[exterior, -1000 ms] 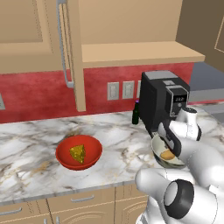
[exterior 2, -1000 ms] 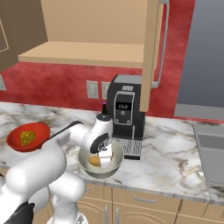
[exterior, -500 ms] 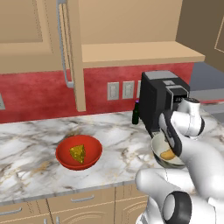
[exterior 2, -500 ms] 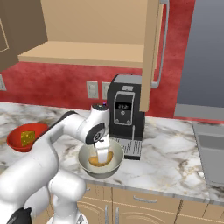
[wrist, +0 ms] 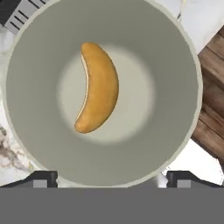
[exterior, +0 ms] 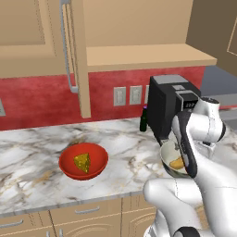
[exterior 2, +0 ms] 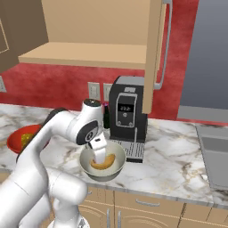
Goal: Pick both bowls and place them on the counter. Then place the cheese in one bowl and place the hotdog bun in the other bowl.
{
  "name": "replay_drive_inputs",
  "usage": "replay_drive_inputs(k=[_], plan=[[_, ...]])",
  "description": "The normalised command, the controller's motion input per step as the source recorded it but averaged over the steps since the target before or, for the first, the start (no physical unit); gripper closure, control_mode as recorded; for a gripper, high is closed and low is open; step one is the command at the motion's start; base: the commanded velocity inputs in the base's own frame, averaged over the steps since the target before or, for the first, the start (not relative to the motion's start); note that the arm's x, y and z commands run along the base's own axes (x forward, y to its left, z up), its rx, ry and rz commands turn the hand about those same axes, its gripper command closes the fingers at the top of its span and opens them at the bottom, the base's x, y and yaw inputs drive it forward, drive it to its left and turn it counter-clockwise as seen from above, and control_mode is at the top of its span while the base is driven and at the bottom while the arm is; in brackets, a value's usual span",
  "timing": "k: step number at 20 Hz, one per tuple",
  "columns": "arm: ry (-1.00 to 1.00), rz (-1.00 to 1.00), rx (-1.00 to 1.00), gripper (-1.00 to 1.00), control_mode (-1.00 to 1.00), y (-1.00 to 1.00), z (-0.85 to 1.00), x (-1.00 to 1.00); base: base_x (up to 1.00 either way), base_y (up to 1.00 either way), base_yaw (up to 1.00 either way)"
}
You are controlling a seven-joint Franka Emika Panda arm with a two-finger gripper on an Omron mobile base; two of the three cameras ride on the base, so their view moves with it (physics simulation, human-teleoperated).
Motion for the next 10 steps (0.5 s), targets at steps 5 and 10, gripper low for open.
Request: replay_drive_inputs(k=[5,10], plan=[[-0.12,0.3,-0.02,-1.0,-1.0,0.43,0.26,-0.47,0.0,0.0,0.0],[-0.27,0.25,-0.05,-1.0,-1.0,0.3,0.19,-0.58,0.0,0.0,0.0]])
